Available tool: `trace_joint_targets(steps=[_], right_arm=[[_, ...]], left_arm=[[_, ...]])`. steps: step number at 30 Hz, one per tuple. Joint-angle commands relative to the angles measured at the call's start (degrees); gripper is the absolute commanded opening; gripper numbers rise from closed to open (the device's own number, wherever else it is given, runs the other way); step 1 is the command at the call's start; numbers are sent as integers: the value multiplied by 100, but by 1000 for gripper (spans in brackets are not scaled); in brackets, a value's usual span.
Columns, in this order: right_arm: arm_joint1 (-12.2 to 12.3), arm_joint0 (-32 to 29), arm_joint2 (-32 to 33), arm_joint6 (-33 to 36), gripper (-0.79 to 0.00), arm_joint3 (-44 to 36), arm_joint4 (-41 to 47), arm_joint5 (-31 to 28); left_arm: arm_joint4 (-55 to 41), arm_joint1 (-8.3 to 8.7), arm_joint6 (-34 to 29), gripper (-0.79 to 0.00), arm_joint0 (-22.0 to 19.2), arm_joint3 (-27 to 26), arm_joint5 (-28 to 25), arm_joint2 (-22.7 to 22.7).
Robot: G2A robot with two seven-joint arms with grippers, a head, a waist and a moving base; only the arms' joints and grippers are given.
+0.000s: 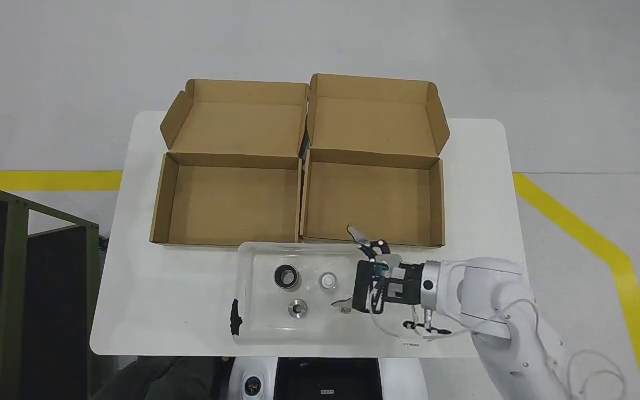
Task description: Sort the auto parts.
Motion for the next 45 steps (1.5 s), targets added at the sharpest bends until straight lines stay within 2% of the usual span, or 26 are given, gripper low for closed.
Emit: trace_joint_targets(steps=[1,18,45], right_arm=[[3,84,-160,118,0,24,-1,-21],[1,759,-1362,1040,0,475,206,164],[68,1349,-1914,1641,0,1355,700,724]], left_arm=[[0,0,0,0,0,0,0,0],[0,0,0,0,0,0,0,0],[0,0,0,0,0,0,0,0]])
